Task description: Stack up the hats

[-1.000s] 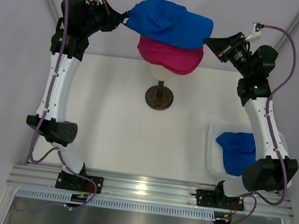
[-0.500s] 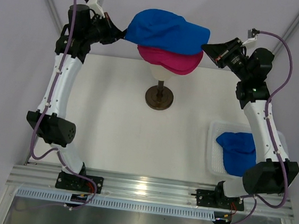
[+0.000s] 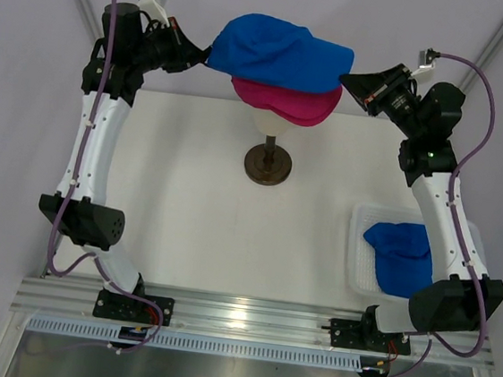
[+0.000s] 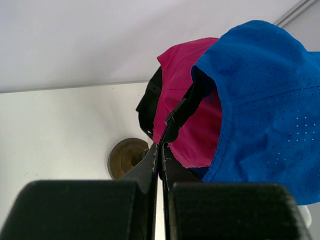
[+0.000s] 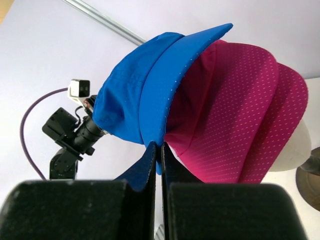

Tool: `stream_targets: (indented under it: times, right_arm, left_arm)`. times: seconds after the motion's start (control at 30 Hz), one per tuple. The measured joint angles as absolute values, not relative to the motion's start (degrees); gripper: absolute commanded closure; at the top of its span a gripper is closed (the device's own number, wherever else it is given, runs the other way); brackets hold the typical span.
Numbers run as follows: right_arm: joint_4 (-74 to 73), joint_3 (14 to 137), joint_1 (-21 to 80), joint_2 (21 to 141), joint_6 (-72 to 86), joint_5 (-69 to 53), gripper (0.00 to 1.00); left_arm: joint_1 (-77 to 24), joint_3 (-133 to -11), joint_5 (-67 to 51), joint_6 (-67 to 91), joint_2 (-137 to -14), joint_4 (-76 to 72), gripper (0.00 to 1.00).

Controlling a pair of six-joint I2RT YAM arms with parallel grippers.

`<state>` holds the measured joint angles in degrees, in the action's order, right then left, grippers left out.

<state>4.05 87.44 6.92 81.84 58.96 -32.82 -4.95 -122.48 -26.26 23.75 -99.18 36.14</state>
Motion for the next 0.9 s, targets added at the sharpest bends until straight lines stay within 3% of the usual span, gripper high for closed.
stream_targets:
  times: [0.47, 0.9]
  right_arm:
    - [1.0, 83.4, 9.1, 78.5, 57.8, -29.6, 1.00]
    - [-1.0, 82.4, 12.1, 79.8, 50.0, -24.6, 1.00]
  left_arm:
    - [-4.3, -125.9, -26.4, 22.0, -100.2, 39.6, 0.99]
    - [-4.3, -131.5, -23.3, 22.7, -109.0, 38.2, 0.95]
